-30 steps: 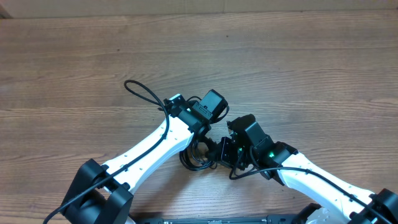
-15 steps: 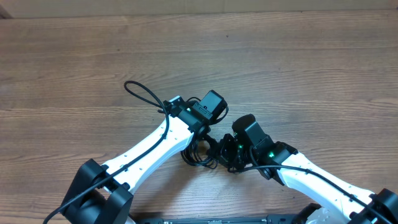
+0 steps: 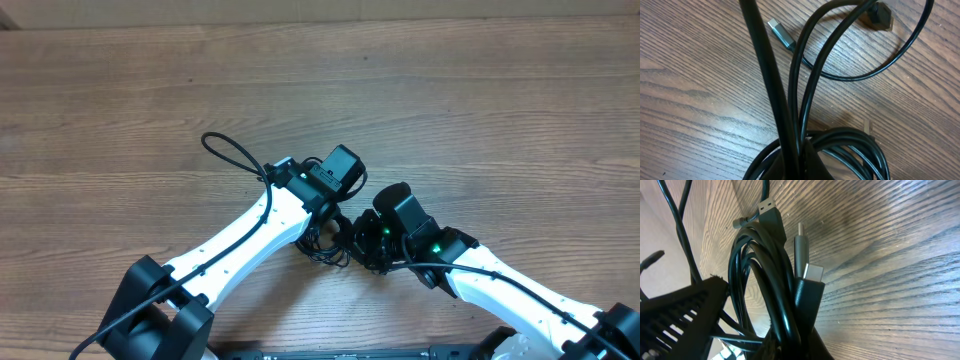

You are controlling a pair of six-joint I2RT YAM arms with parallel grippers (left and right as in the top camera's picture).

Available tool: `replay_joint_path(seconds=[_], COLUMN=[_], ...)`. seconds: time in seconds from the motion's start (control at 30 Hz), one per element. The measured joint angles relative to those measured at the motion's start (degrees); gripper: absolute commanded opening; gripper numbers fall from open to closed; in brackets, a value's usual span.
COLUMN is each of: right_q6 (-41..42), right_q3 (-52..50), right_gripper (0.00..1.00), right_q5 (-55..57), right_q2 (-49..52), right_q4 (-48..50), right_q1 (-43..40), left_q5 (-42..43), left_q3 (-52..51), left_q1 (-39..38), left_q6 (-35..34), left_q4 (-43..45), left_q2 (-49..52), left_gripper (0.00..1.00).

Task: Untangle cables

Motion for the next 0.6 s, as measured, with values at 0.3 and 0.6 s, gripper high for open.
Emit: replay_joint_path(seconds=[0.3,0.6], right_q6=[2.47,2.75], right_q3=[0.00,0.00], right_gripper=[0.04,0.04], right_q5=[1.22,1.18], right_q2=[0.00,0.00], right_q4=[-0.04,1.09], right_q1=[0.00,0.00], left_q5=[0.04,-0.02], left_q3=[0.02,0.04], left_q1=[-2.49,-2.58], left_q6=[0.02,0.02], left_q4=[-0.26,-1.09], left_q2=[0.00,0.00], left_gripper=[0.04,0.04])
